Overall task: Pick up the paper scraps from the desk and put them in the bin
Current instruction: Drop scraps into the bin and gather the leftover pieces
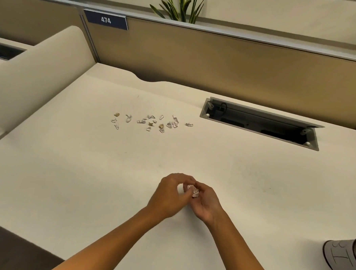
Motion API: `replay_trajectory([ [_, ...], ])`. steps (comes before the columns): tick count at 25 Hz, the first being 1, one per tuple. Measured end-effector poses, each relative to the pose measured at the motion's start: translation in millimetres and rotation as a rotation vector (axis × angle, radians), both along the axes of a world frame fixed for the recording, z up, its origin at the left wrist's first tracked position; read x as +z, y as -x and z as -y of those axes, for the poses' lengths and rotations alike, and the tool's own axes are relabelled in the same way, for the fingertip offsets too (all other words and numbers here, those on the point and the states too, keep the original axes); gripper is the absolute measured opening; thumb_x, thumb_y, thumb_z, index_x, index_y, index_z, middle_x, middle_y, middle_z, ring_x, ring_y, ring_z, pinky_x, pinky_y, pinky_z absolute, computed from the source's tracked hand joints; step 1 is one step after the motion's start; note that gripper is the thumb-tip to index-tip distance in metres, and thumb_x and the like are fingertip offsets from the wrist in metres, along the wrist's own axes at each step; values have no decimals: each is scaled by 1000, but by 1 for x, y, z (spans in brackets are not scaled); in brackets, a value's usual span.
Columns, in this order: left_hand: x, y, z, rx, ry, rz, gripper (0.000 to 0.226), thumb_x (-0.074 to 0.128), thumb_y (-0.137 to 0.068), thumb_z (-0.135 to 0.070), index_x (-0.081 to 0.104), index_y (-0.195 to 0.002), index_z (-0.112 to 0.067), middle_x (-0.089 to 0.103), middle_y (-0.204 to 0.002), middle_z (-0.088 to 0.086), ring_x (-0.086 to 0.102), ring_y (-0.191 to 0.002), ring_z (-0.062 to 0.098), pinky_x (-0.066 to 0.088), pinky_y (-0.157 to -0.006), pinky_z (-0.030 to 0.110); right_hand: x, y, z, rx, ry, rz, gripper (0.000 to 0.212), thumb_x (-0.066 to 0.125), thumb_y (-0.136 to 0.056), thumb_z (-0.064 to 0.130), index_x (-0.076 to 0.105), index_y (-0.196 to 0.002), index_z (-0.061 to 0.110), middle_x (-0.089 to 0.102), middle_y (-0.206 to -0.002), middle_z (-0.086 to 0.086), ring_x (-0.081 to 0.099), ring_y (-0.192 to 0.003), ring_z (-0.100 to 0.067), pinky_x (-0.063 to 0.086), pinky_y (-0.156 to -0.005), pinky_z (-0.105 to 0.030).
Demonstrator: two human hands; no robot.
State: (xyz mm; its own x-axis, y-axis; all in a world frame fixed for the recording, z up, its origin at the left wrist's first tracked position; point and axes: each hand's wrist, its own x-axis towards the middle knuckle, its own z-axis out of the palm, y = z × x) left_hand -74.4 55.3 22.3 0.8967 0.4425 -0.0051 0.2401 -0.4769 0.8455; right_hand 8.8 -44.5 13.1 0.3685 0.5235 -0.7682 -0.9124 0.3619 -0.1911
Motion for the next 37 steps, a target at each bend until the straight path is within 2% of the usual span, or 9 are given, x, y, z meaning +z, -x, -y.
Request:
replay_trajectory([
  [4,-11,-19,-85,278,-38,20,31,71,-85,-16,67,-115,-13,64,-123,1,58,-117,13,35,-99,10,0,-16,-8,-95,-2,-37,18,47,-99,0,64,-100,-7,62,-98,-18,62,-93,-27,60,-74,-36],
  [8,-35,-45,-184,516,-77,-190,70,62,-92,-27,29,-147,1,28,-153,21,24,-144,33,19,-120,40,-3,-24,-14,-115,21,-26,17,51,-96,-1,66,-101,-8,64,-100,-17,63,-97,-27,61,-75,-38],
  [11,-53,-70,-234,638,-71,-309,90,52,-95,-44,1,-151,5,-3,-159,27,-6,-149,37,-2,-122,45,-7,-29,-20,-116,44,-11,18,53,-94,-1,66,-104,-8,66,-101,-17,63,-101,-27,61,-75,-39],
  [13,-60,-87,-256,708,-35,-304,92,47,-97,-47,-5,-150,7,-5,-159,29,-7,-149,38,-3,-121,45,-8,-34,-22,-121,50,0,19,54,-94,0,67,-105,-9,67,-101,-18,65,-101,-28,61,-76,-39],
  [21,-74,-134,-297,602,-271,-272,76,46,-98,-41,16,-148,9,28,-149,29,21,-142,42,14,-119,49,-3,-52,-19,-143,75,58,20,56,-93,0,67,-105,-11,69,-98,-19,67,-98,-29,60,-81,-40],
  [23,-73,-135,-302,510,-555,-374,60,46,-98,-42,41,-132,7,46,-131,28,39,-126,43,30,-108,52,-4,-54,-16,-134,83,64,21,55,-93,0,68,-105,-11,70,-97,-20,68,-96,-30,59,-81,-41],
  [26,-65,-130,-306,438,-799,-484,47,44,-99,-41,49,-120,1,48,-119,24,46,-111,39,42,-85,50,-7,-54,-13,-135,94,69,22,54,-94,0,67,-106,-12,72,-96,-20,68,-96,-30,59,-81,-42],
  [29,-59,-124,-305,394,-792,-492,39,42,-101,-34,47,-120,0,48,-115,24,53,-99,42,47,-68,49,-9,-51,-12,-138,102,61,21,54,-94,0,67,-106,-12,73,-93,-20,68,-95,-29,59,-80,-42],
  [37,-63,-101,-293,285,-799,-500,23,37,-99,-1,57,-98,10,62,-92,31,64,-84,45,50,-72,49,-8,-31,-20,-91,81,32,19,54,-93,-2,69,-99,-13,71,-91,-21,67,-92,-30,60,-78,-41],
])
